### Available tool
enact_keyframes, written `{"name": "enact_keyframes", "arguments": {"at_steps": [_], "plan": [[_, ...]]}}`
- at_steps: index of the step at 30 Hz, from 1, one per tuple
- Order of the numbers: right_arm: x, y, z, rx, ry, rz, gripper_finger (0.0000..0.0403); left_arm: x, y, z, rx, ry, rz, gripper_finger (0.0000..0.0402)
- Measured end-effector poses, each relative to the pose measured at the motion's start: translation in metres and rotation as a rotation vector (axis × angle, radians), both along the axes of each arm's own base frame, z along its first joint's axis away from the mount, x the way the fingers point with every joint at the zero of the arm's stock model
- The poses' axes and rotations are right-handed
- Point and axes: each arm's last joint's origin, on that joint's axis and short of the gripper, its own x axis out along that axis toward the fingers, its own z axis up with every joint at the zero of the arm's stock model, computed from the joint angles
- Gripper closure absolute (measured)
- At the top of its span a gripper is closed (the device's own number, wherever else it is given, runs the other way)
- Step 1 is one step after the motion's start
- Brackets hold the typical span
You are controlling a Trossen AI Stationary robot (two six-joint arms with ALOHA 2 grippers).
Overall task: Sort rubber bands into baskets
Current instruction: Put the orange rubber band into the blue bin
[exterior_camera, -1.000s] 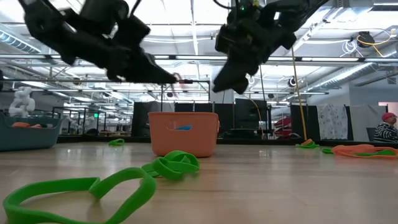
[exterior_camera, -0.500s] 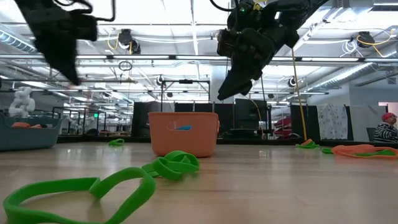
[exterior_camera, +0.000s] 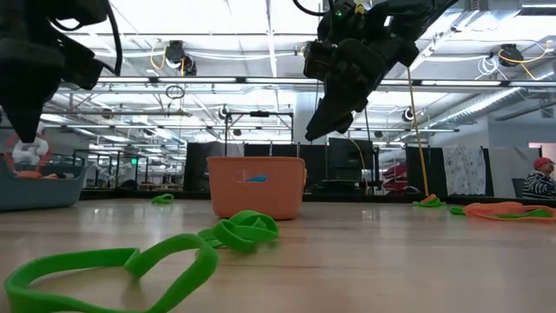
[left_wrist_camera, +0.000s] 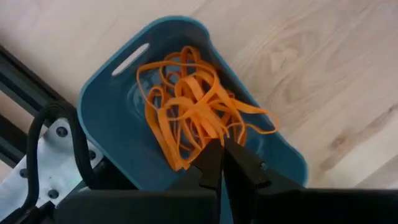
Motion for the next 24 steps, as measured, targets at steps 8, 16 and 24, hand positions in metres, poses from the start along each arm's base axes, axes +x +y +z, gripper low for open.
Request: {"name": "enact_keyframes", "arguments": {"at_steps": [8,16,24], "plan": [[0.0003,-0.0021,0.0006,-0.035,-0.017,0.029,0.0273,0.0003,0.0005,-0.0022,0.018,-0.004,0.002,0.0344],[0.0,-0.003,0.0004,-0.041,-0.015,0.033,0.0273,0.0011,0.0004,-0.0021,0.018,-0.013,0.003,0.0324],[-0.0008,-0.0029,-0.0003,-0.037,-0.005,0.03,0.0273,0.0084,-0.0004,-0.0083,0.034,0.046,0.027,0.0311]]}}
